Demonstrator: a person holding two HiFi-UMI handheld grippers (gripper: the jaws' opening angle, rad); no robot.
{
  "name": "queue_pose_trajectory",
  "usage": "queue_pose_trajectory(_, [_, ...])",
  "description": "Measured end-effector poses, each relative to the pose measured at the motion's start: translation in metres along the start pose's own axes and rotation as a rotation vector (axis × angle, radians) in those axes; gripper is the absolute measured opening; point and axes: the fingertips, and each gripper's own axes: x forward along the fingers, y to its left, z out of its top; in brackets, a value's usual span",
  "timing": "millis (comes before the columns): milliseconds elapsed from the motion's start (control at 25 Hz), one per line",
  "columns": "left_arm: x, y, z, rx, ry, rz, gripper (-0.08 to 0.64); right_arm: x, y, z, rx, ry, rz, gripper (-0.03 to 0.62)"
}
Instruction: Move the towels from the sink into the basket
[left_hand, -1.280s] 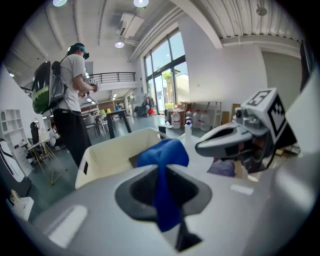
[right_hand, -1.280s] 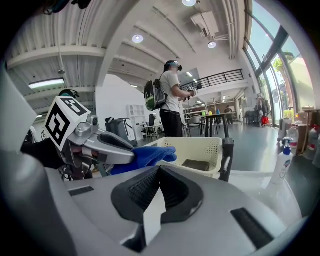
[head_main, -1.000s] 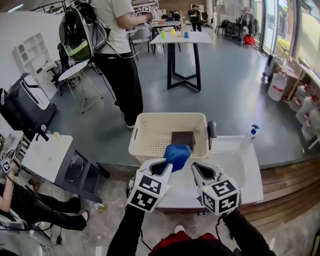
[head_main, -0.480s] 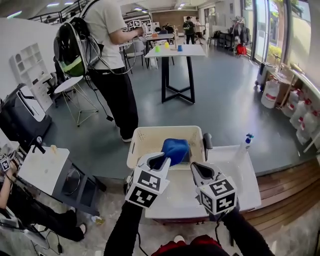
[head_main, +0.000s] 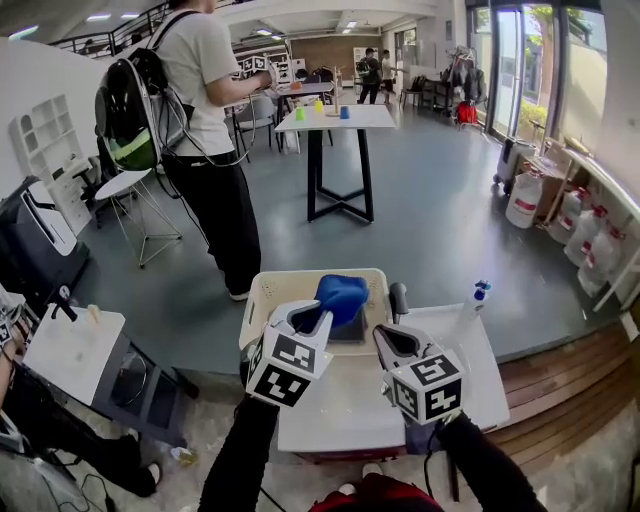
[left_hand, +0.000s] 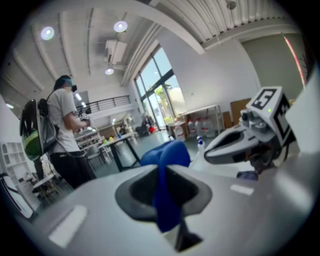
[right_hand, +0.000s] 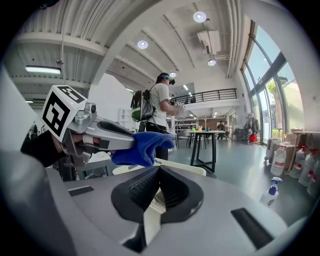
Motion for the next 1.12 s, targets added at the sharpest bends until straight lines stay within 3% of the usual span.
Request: queue_pose_trajectory(1120, [0.121, 0.001, -0.074, -0.064, 0.205, -0.142, 0.054, 0.071, -0.047, -0.032, 0.075, 0.121, 0.005, 0.008])
